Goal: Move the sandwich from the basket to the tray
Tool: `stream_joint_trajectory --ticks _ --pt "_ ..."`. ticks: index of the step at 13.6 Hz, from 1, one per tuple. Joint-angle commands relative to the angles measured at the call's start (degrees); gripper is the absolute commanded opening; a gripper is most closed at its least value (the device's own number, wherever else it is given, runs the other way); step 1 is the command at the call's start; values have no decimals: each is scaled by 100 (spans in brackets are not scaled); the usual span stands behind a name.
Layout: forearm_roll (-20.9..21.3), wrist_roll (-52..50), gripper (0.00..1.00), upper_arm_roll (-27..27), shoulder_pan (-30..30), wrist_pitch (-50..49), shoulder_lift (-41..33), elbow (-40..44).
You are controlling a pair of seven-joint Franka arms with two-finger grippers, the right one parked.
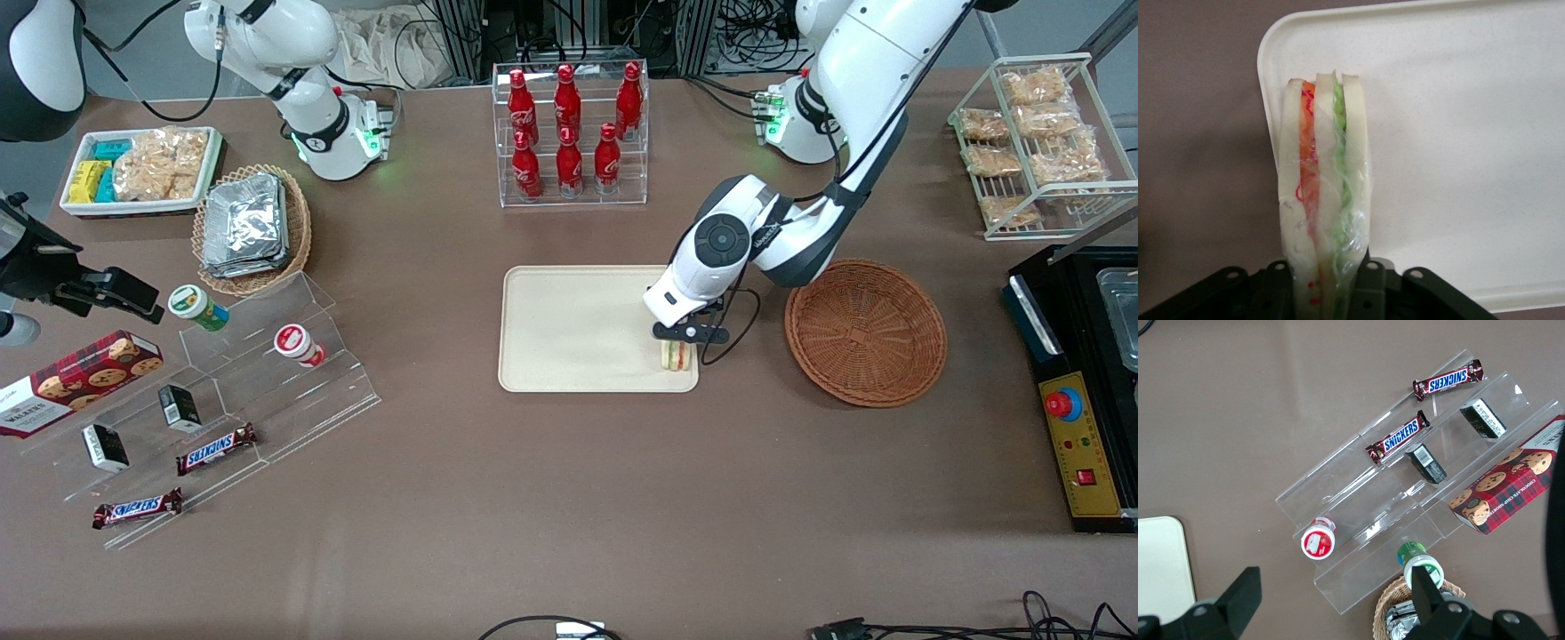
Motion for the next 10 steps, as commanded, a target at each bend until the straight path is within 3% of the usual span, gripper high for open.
stream_joint_trajectory --ticks 1,4,8,10 --pt "132 -312 100 -40 21 14 38 88" --pt "115 -471 100 -40 30 -257 -102 219" --pt "1 -595 100 -49 30 -2302 -812 1237" --pt "-34 -472 100 -66 336 -3251 -1164 1851"
